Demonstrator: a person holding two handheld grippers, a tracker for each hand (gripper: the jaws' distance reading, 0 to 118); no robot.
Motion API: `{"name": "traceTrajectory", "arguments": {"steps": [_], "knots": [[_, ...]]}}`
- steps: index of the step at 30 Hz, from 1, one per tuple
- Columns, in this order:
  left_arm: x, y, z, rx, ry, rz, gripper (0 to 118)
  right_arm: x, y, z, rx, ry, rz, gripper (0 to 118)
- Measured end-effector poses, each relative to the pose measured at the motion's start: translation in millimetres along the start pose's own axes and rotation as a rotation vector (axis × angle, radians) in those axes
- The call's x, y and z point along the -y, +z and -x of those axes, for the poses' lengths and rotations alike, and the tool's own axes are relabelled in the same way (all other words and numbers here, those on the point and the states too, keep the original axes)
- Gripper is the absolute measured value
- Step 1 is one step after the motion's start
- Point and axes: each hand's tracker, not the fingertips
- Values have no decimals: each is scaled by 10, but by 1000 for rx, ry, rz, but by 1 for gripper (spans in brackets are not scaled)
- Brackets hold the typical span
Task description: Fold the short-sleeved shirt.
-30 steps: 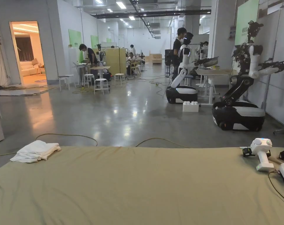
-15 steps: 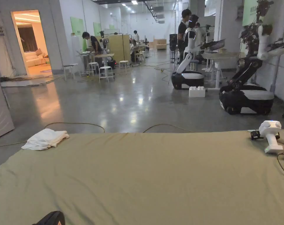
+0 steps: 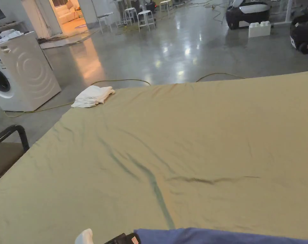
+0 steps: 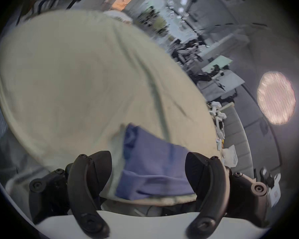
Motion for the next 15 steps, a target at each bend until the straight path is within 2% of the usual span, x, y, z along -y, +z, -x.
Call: {"name": "traceTrajectory", "arguments": {"steps": [3, 5, 7, 8, 9, 10, 11, 15], "knots": [[-3, -233, 156, 53, 118, 57, 93, 26, 4, -39, 3, -27, 14, 0], [-25, -302, 199, 110, 184, 11, 92, 32, 21, -63, 4, -43, 18, 0], [-44, -336, 166, 129, 204, 5, 86, 34, 37, -80, 12, -46, 22, 0], [-48, -368, 151, 137, 204, 4, 73, 36, 43, -89, 19, -46, 26, 0], [-49, -440, 152, 152, 218, 21, 48, 42, 48, -106, 21, -48, 29, 0], [-18, -496, 134, 126, 232, 34, 16, 47, 49, -122, 22, -52, 33, 0], [12, -567, 140, 86, 242, 34, 14, 51, 44, -118, 24, -57, 36, 0], [10, -507, 196, 178, 331, -20, 8, 68, 61, -143, 36, -72, 47, 0]]}}
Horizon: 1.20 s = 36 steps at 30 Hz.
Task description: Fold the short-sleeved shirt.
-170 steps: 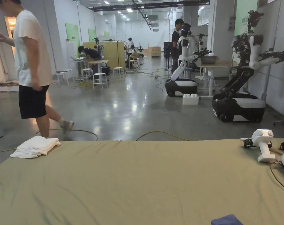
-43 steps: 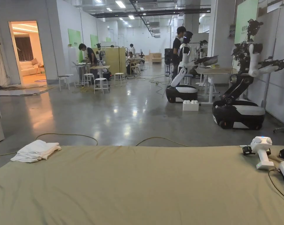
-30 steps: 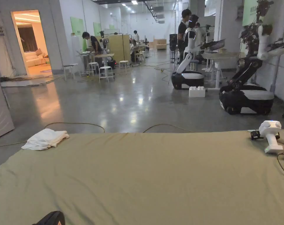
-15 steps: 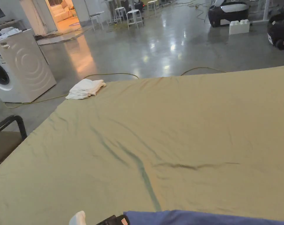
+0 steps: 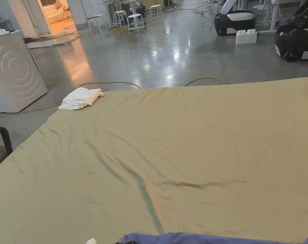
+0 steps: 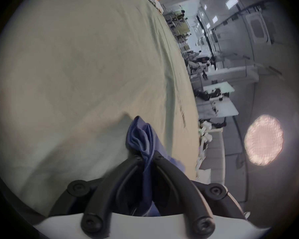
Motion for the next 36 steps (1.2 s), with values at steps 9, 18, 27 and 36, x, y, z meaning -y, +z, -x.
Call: {"name": "traceTrajectory", "arguments": {"steps": [9, 18, 27, 36], "knots": [[-582, 1021, -336, 16, -74, -267, 7, -14, -110, -10, 12, -38, 12, 0], [333, 584, -1447, 53, -396, -140, 7, 13, -121, 91, -27, -61, 28, 0], [1566, -1027, -1521, -77, -538, 194, 8, 244, 263, -307, 58, 5, 6, 0], [1238, -463, -1678, 19, -565, 54, 89, 303, 305, -450, 85, -55, 43, 0]]}}
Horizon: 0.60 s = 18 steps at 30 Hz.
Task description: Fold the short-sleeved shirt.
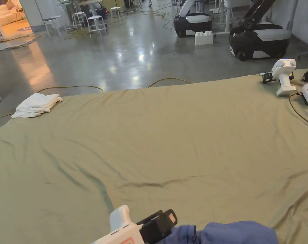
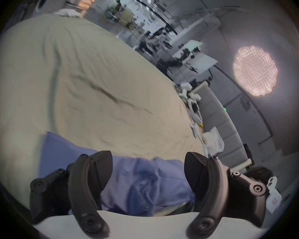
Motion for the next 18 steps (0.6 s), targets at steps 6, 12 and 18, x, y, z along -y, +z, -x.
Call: {"name": "traceTrajectory", "arguments": {"steps": [6, 12, 18], "knots": [[349, -369, 204, 34, 91, 170, 1, 3, -25, 12, -26, -24, 10, 0], [787, -979, 8, 0, 0, 383, 1, 57, 12, 7, -13, -10, 25, 0], [208, -232, 209, 80, 34, 216, 69, 16, -17, 265, -22, -14, 41, 0]]}}
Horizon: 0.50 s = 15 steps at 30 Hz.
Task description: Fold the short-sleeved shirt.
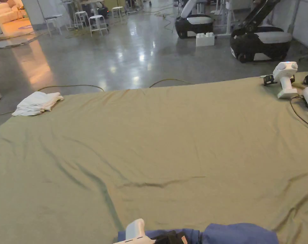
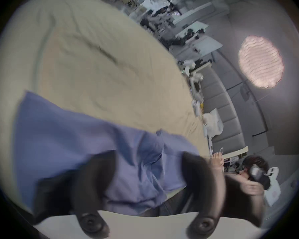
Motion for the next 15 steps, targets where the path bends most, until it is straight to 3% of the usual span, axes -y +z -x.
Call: {"name": "traceTrajectory", "arguments": {"steps": [1, 2, 5, 7, 9, 12, 13, 14, 15], "knots": [[-60, 193, 88, 8, 12, -22, 101, 4, -15, 33, -2, 3, 3, 0], [-118, 418, 218, 5, 42, -70, 108, -42, -22, 66, -7, 4, 7, 0], [-224, 781, 693, -41, 142, -112, 108, -48, -69, 182, -20, 8, 23, 0], [-232, 826, 1007, -90, 243, -106, 107, -36, -69, -12, -25, 17, 25, 0], [-179, 785, 1231, -30, 334, -123, 106, -43, -57, 9, -26, 27, 30, 0], [-77, 594, 1357, 61, 423, -126, 98, -61, -36, 115, -21, 33, 33, 0], [-44, 550, 1313, 90, 411, -159, 90, -66, -27, 132, -18, 33, 32, 0], [-56, 517, 1274, 118, 418, -162, 76, -48, -28, 19, -15, 35, 33, 0], [-77, 463, 1252, 143, 446, -134, 50, -55, -18, 15, -14, 39, 35, 0]]}}
